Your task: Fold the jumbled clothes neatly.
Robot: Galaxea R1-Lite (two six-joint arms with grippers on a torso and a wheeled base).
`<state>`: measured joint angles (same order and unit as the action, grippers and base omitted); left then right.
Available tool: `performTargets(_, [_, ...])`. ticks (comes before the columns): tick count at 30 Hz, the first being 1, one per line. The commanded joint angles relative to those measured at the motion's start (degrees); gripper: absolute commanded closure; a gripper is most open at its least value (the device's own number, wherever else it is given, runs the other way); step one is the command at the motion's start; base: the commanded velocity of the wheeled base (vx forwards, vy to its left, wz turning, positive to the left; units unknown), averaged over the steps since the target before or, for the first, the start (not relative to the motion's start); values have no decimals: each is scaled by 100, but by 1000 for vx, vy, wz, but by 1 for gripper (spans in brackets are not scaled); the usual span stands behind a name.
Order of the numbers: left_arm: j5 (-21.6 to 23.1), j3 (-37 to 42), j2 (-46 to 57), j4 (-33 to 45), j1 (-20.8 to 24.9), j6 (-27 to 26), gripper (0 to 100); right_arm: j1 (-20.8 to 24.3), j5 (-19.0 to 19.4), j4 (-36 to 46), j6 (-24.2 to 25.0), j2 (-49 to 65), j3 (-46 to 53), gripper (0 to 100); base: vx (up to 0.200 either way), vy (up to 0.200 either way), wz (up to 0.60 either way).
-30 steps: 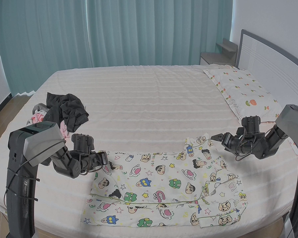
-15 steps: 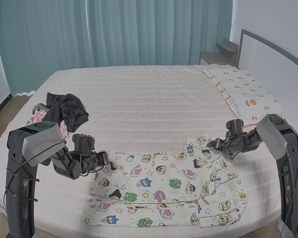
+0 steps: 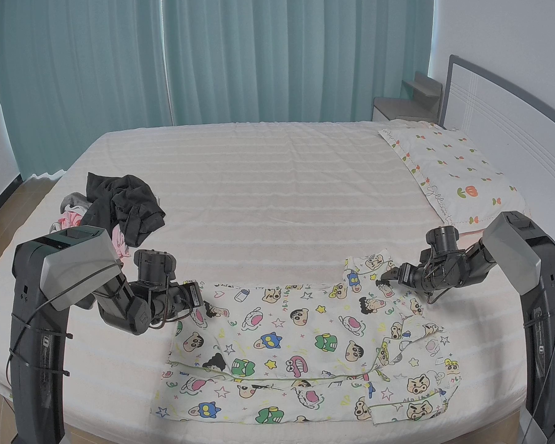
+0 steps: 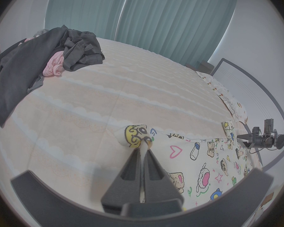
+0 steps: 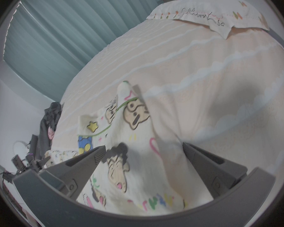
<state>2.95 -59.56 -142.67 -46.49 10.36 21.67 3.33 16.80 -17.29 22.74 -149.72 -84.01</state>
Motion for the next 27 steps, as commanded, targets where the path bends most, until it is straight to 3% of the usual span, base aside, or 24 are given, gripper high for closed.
performTargets(1, [4, -3, -24, 0, 1, 3, 100, -8, 104, -3, -120, 5, 112, 0, 0, 0, 0])
performTargets(13, [4, -3, -7, 0, -17, 12, 100, -16, 561, -258, -155, 339, 446, 0, 0, 0, 0])
performTargets(16, [4, 15, -7, 0, -8, 12, 100, -113, 930, -609, -314, 497, 745, 0, 0, 0, 0])
performTargets(20, [4, 15, 11, 0, 1, 144, 100, -166, 1115, -1207, -375, 602, 1123, 0, 0, 0, 0])
performTargets(27, [4, 15, 20, 0, 1, 214, 100, -131, 1159, -1330, -366, 418, 1185, 0, 0, 0, 0])
